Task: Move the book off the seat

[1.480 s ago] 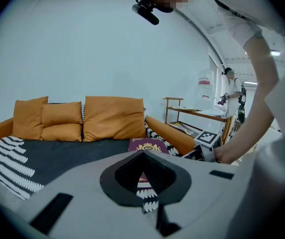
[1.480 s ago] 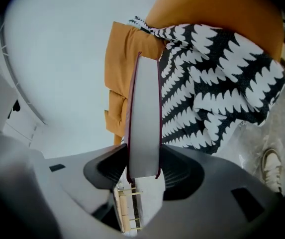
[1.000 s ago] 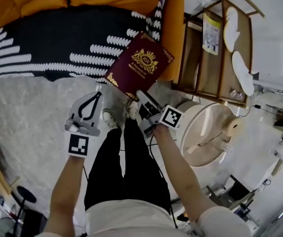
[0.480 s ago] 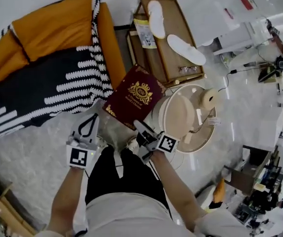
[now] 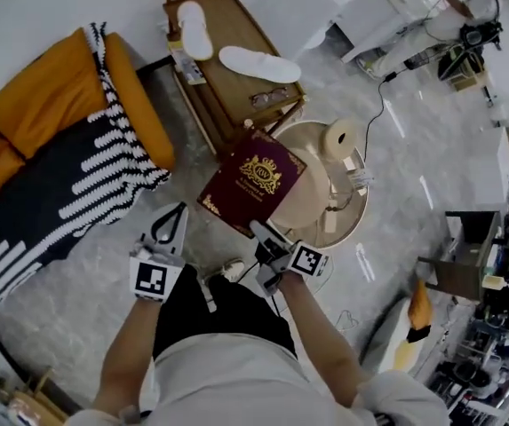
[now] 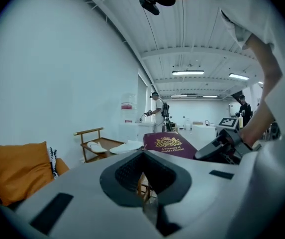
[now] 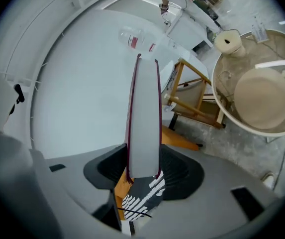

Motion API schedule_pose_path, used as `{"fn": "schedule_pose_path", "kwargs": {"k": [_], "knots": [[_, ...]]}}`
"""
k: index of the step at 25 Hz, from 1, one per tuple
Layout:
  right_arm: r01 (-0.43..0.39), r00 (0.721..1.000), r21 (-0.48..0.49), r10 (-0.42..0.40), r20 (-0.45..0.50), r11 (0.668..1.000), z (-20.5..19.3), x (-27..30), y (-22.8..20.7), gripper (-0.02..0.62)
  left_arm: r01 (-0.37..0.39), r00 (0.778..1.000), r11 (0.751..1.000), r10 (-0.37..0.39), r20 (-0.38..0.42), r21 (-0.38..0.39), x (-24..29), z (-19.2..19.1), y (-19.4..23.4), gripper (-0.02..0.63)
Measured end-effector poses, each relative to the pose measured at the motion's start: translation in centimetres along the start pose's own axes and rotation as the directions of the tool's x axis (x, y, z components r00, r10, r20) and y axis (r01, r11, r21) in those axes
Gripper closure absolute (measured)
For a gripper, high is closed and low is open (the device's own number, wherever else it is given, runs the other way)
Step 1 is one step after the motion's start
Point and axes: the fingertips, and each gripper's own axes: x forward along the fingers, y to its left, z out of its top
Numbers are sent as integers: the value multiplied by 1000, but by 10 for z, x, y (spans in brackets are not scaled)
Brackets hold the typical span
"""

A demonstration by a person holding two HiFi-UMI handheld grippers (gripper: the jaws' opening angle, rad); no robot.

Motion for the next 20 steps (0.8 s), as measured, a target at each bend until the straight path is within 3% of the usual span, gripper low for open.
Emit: {"fn": "schedule_pose_path", "kwargs": {"k": [4, 8, 11, 13, 16, 20], "knots": [[43, 998, 46, -46, 47, 998, 20, -64, -32, 373, 62, 998, 998, -61, -15, 15, 26, 13, -65, 589], [0, 991, 89, -11, 131, 996, 44, -117, -50, 373, 122, 992, 991, -121, -21, 59, 53, 29, -119, 589], [74, 981, 148, -99, 169, 986, 50, -150, -80, 373, 166, 986, 981, -164, -21, 100, 74, 38, -149, 589], [79, 974, 192, -117, 194, 978, 54, -162, -94, 373, 181, 984, 977, -180, -15, 115, 87, 44, -163, 589], [58, 968, 189, -102, 231, 980, 63, -177, -100, 373, 210, 978, 971, -209, -19, 118, 104, 50, -182, 589], [43, 959, 161, -86, 270, 986, 69, -204, -98, 373, 303, 953, 942, -300, -39, 147, 117, 55, -216, 589]]}}
